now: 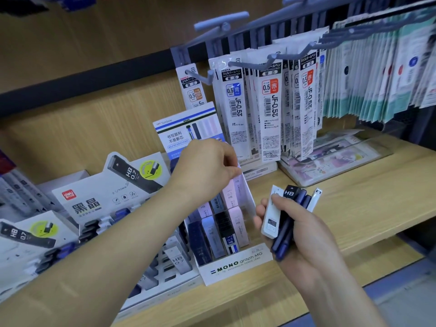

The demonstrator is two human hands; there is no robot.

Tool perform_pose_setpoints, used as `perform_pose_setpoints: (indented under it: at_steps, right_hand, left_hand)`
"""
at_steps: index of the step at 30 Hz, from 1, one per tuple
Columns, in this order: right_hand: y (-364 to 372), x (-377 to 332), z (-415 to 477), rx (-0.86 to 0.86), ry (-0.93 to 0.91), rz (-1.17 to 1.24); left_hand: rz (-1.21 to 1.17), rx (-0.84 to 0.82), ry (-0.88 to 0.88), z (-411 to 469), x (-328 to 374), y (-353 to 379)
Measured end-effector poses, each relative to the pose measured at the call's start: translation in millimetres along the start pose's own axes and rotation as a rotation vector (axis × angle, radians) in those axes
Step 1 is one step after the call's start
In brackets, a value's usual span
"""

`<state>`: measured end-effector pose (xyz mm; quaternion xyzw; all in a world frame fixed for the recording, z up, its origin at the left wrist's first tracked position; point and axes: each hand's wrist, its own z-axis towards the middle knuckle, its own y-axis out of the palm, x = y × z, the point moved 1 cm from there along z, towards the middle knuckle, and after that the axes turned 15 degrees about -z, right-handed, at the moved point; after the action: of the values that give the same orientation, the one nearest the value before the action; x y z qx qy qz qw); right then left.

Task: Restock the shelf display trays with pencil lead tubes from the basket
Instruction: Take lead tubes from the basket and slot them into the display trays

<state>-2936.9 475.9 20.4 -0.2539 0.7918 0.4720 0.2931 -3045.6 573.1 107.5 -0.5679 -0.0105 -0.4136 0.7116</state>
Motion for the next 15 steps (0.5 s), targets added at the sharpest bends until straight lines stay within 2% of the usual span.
perform_pose_setpoints:
  at_steps: [5,10,13,15]
  right_hand:
    - [-1.3,-0.5,-0.5,0.052,-0.009,0.007]
    - [3.8,-5.8,-5.3,0.007,0.038,0.088]
    - [7.7,-4.8,-8.3,-0.115,0.082,0.155]
    - [10.8,-2.5,-11.4,-0.175,0.091,0.126]
  left_hand:
    - [0.15,-0.068,0.026,2.4,8.2,-4.5]
    - [-0.137,0.083,-0.035,-28.2,24.1,-19.9]
    - [-0.195,-0.076,-0.096,-66.8,38.8,-8.4]
    - [-0.226,-0.102,-0.127,-82.9,41.2,4.4]
